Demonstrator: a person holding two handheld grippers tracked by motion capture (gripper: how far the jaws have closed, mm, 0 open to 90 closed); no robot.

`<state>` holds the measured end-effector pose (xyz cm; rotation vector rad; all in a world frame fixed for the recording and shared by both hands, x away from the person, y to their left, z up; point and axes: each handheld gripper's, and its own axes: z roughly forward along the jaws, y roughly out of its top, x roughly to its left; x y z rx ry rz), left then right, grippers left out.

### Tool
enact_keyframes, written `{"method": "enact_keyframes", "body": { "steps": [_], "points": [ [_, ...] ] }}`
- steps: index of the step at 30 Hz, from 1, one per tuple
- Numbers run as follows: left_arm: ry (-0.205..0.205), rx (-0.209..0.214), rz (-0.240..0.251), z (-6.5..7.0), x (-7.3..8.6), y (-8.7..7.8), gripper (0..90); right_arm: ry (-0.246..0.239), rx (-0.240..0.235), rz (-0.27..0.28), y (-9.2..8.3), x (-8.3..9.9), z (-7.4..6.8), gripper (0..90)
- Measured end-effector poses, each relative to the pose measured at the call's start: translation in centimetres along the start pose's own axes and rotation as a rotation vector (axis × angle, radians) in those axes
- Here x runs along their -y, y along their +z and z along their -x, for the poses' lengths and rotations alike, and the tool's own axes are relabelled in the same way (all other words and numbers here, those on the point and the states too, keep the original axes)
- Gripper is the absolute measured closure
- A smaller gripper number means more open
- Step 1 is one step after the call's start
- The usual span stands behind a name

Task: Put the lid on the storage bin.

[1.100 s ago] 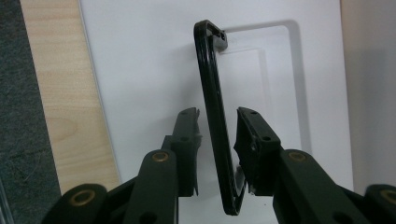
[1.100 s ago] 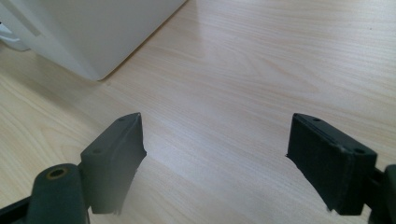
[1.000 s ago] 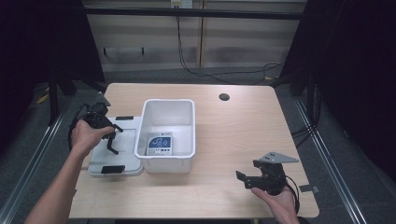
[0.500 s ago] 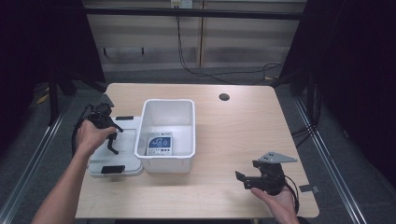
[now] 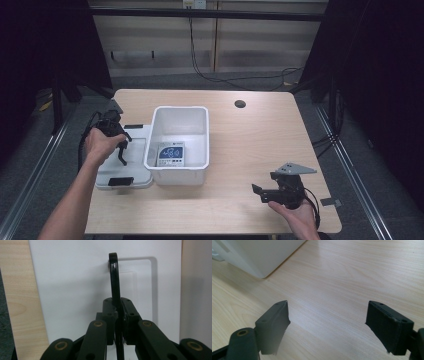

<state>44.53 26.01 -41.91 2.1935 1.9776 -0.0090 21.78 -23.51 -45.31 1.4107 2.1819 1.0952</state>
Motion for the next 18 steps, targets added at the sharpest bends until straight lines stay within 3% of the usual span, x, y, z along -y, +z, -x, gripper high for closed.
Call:
{"method": "enact_keyframes", "body": {
  "steps": [13,18],
  "points": [
    [0.011,-0.010,-0.017,0.5,-0.1,-0.4,84.9,-0.001,0.000,0.000,0.0,0.0,0.0,18.0],
    [0.013,-0.002,-0.003,0.6,0.0,-1.3,84.9,0.002,-0.001,-0.001,0.0,0.0,0.0,18.0]
  ]
}}
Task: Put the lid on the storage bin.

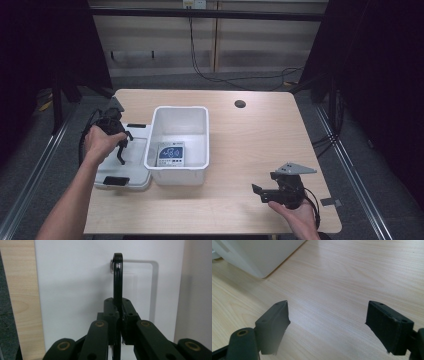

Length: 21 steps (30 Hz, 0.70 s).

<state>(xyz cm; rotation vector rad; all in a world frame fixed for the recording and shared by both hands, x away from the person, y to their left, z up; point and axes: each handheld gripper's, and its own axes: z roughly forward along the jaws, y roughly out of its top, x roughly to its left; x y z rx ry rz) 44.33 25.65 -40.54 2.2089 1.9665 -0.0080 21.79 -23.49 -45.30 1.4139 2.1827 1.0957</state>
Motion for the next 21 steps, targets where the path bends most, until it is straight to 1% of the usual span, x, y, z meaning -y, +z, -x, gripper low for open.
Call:
{"method": "enact_keyframes", "body": {
  "steps": [1,5,9,12,13,14,15,17,18,21],
  "points": [
    [0.003,-0.007,0.005,0.0,0.0,-0.2,84.9,-0.002,0.000,-0.001,0.0,0.0,0.0,18.0],
    [0.009,-0.002,0.005,-0.2,0.2,-0.5,84.9,0.000,0.000,0.000,0.0,0.0,0.0,18.0],
    [0.018,0.008,0.009,-0.6,0.3,-1.0,84.9,-0.002,0.000,-0.002,0.0,0.0,0.0,18.0],
    [0.015,0.018,0.014,-0.7,0.5,-1.4,84.9,-0.002,0.001,-0.003,0.0,0.0,0.0,18.0],
    [0.024,0.020,0.012,-0.9,0.5,-1.5,84.9,-0.002,0.001,-0.003,0.0,0.0,0.0,18.0],
    [0.017,0.028,0.012,-0.9,0.6,-1.7,84.9,-0.002,0.001,-0.004,0.0,0.0,0.0,18.0],
    [0.015,0.028,0.013,-1.0,0.6,-1.8,85.0,-0.004,0.001,-0.004,0.0,0.0,0.0,18.0],
    [0.026,0.020,0.013,-1.2,0.7,-2.1,85.0,-0.005,0.001,-0.004,0.0,0.0,0.0,18.0],
    [0.026,0.020,0.013,-1.2,0.7,-2.1,85.0,-0.005,0.001,-0.004,0.0,0.0,0.0,18.0],
    [0.028,0.025,0.013,-1.4,0.9,-2.8,85.0,-0.001,0.001,-0.003,0.0,0.0,-0.1,18.0]
  ]
}}
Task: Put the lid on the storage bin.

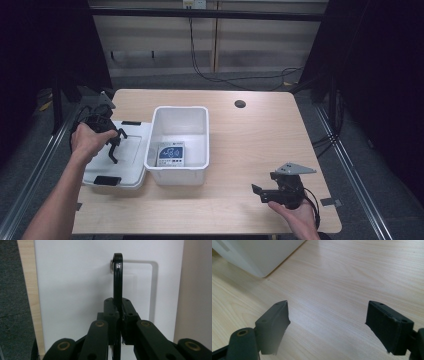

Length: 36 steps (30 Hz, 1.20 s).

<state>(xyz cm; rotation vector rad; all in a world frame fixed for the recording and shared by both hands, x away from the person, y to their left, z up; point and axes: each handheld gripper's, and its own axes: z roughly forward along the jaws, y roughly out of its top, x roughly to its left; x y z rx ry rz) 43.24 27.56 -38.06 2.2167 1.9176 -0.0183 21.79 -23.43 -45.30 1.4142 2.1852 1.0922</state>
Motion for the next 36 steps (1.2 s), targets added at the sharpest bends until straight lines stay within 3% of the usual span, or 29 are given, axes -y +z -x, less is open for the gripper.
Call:
{"method": "enact_keyframes", "body": {
  "steps": [8,19,36],
  "points": [
    [0.009,0.004,0.015,-0.4,0.4,-1.4,85.0,-0.006,-0.003,0.000,0.0,0.0,0.0,17.7],
    [0.011,0.001,0.032,-1.7,1.2,-4.7,85.0,-0.008,-0.003,-0.001,0.0,0.0,0.0,17.7],
    [0.070,0.010,0.047,-0.5,1.4,-7.2,85.0,-0.007,-0.008,-0.003,0.1,0.0,0.0,17.0]
  ]
}}
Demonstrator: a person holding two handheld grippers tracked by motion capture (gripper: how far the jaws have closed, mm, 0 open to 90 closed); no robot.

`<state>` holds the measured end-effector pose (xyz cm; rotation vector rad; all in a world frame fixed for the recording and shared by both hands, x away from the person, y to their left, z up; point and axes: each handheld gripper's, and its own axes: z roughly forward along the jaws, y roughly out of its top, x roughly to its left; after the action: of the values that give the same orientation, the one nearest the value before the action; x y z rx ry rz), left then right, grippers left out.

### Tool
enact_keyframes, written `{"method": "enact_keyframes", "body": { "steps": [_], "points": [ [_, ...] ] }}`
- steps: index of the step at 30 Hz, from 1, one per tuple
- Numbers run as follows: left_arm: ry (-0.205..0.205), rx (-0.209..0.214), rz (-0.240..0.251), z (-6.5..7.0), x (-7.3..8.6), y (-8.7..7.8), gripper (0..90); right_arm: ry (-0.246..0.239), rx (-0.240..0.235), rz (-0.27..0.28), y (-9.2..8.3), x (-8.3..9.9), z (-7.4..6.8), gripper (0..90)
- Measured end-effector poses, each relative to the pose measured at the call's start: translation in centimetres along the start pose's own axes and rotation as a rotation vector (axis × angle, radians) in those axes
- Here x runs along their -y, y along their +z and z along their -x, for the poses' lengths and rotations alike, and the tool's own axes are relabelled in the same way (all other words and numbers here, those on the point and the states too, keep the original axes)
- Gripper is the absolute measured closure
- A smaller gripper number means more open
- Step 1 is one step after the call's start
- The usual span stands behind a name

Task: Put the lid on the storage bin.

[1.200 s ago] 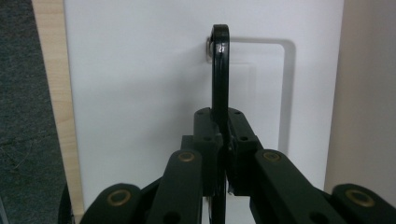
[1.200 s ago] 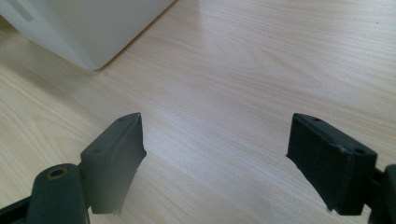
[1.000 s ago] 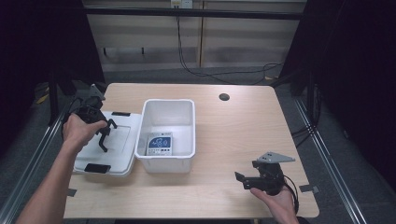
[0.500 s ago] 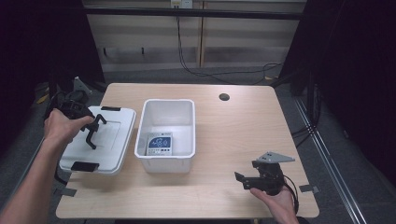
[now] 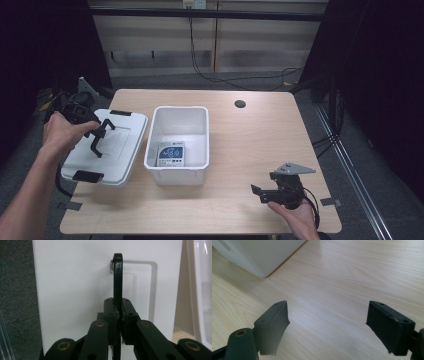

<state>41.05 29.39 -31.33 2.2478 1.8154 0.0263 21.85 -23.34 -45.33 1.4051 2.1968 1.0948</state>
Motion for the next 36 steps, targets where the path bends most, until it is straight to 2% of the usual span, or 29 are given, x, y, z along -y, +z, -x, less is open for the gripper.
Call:
{"method": "enact_keyframes", "body": {
  "steps": [15,26,30,36],
  "points": [
    [0.024,0.006,0.016,1.0,-0.1,-3.1,85.0,0.000,-0.004,-0.004,0.0,0.0,-0.1,16.0],
    [0.025,0.013,0.018,1.4,-0.2,-4.0,85.1,0.001,-0.004,-0.009,0.1,0.0,-0.1,16.0],
    [0.025,0.016,0.020,1.9,-0.3,-4.6,85.1,-0.003,-0.007,-0.007,0.1,0.0,0.0,15.6],
    [0.046,0.013,0.019,2.8,-0.6,-5.3,85.1,-0.004,-0.008,-0.010,0.1,0.0,0.0,15.5]
  ]
}}
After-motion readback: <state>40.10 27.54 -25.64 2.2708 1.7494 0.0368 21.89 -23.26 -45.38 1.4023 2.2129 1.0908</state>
